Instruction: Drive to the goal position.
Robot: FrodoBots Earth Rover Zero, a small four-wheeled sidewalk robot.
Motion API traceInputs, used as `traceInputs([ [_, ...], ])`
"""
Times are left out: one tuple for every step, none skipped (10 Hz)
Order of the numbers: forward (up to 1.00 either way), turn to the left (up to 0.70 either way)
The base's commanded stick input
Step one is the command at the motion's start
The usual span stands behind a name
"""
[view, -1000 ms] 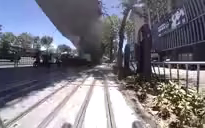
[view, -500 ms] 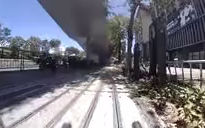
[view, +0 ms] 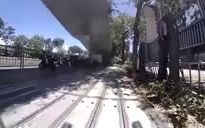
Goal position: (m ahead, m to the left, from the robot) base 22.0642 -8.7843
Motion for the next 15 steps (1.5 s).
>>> traceInputs([
  [0.70, 0.00],
  [0.70, 0.00],
  [0.70, 0.00],
  [0.70, 0.00],
  [0.70, 0.00],
  [0.70, 0.00],
  [0.70, 0.00],
  [0.70, 0.00],
  [0.70, 0.00],
  [0.70, 0.00],
  [0.70, 0.00],
  [0.70, 0.00],
  [0.70, 0.00],
  [0.70, 0.00],
  [0.70, 0.00],
])
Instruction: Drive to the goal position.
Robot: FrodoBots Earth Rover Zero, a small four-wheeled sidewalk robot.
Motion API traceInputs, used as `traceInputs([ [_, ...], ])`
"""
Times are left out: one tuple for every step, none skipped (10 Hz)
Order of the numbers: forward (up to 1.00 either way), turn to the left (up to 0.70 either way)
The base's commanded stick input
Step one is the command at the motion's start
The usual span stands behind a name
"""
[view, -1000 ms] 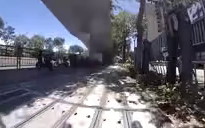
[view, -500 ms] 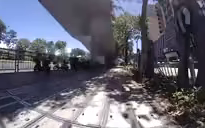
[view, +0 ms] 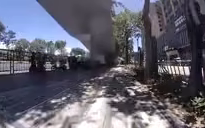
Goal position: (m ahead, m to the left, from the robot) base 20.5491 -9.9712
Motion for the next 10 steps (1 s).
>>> traceInputs([
  [0.70, 0.00],
  [0.70, 0.00],
  [0.70, 0.00],
  [0.70, -0.02],
  [0.70, -0.14],
  [0.70, -0.14],
  [0.70, -0.14],
  [0.70, -0.06],
  [0.70, 0.00],
  [0.70, 0.00],
])
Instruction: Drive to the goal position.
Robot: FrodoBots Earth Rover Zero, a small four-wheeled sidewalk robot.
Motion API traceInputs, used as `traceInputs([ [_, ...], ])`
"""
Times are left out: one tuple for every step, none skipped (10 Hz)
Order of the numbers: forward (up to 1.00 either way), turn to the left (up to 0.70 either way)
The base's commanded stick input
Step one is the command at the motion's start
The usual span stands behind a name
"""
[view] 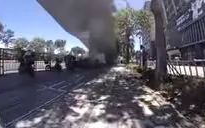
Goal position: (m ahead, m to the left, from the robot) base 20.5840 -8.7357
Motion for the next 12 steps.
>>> traceInputs([
  [0.70, 0.00],
  [0.70, 0.00],
  [0.70, 0.00],
  [0.70, 0.00],
  [0.70, 0.00],
  [0.70, 0.00],
  [0.70, 0.00],
  [0.70, 0.00],
  [0.70, 0.00],
  [0.70, 0.00],
  [0.70, 0.00],
  [0.70, 0.00],
])
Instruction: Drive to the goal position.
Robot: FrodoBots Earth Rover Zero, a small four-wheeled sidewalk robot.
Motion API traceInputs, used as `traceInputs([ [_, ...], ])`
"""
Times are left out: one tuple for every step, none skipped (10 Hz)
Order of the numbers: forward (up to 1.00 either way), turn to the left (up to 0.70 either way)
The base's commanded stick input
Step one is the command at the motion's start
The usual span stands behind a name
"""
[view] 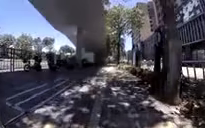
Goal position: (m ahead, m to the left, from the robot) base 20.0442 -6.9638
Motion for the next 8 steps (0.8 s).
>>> traceInputs([
  [0.70, 0.00],
  [0.70, 0.00],
  [0.70, 0.00],
  [0.70, 0.00],
  [0.70, 0.00],
  [0.70, 0.00],
  [0.70, 0.00],
  [0.70, 0.00],
])
